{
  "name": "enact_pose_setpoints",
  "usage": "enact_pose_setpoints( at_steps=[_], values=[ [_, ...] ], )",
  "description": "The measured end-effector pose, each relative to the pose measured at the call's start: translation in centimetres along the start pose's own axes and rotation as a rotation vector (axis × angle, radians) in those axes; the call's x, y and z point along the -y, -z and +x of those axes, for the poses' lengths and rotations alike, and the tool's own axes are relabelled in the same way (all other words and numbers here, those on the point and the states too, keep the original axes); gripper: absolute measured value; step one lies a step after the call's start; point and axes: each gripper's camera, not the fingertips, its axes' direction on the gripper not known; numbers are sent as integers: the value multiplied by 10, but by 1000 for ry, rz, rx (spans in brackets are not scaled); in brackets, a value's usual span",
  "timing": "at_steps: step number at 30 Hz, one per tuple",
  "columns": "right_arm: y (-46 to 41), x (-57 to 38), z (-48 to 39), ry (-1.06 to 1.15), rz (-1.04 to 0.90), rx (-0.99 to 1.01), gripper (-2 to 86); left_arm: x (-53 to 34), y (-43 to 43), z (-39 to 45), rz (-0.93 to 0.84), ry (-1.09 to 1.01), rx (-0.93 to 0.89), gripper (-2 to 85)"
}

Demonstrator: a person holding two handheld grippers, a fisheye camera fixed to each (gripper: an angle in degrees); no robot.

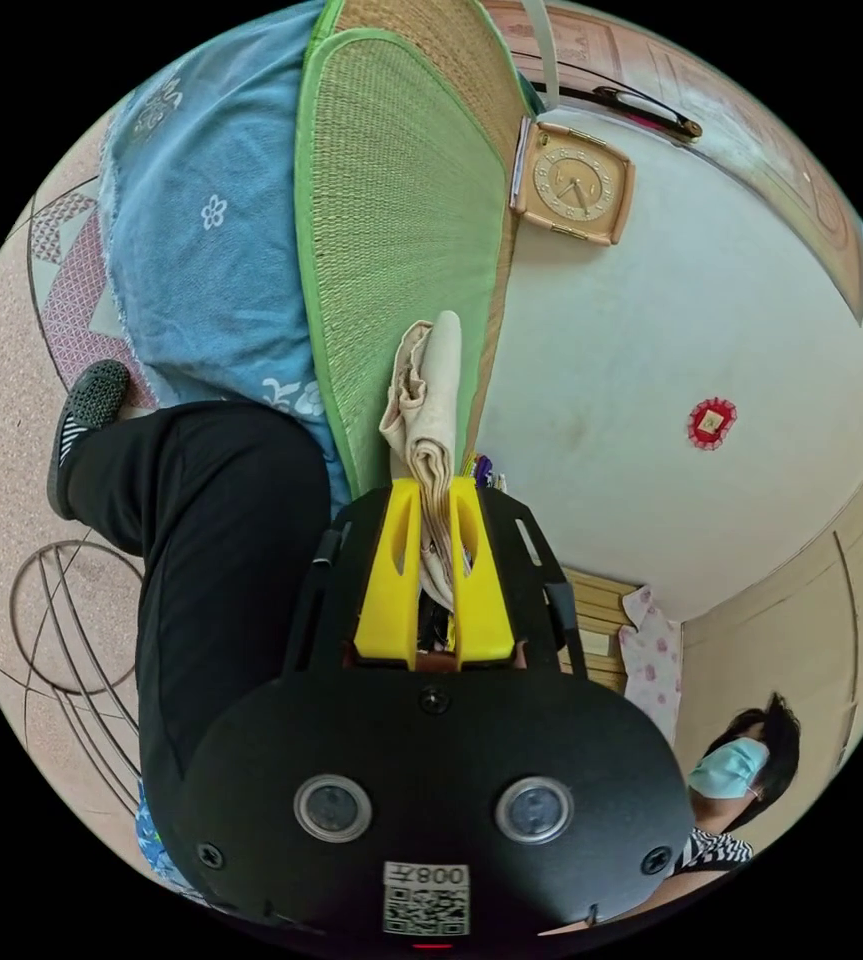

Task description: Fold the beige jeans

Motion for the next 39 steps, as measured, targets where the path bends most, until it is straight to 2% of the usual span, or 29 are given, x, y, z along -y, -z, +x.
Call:
enact_pose_setpoints(
  at_steps=[9, 18, 25, 33, 36, 39],
  values=[
    [57, -34, -6, 74, 59, 98, 22, -11, -102, 59, -59, -134, 12, 48],
    [151, -52, -29, 181, 194, 168, 21, -16, -279, 130, -203, -254, 60, 42],
    [290, -71, -69, 309, 430, 172, 19, -44, -514, 206, -424, -393, 10, 40],
    [484, -148, -146, 537, 778, -11, 21, -150, -826, 288, -772, -565, -151, 40],
    [537, -186, -147, 553, 897, -116, 22, -196, -931, 285, -894, -603, -134, 42],
    [571, -213, -111, 462, 989, -197, 22, -232, -1028, 253, -1007, -622, -8, 42]
  ],
)
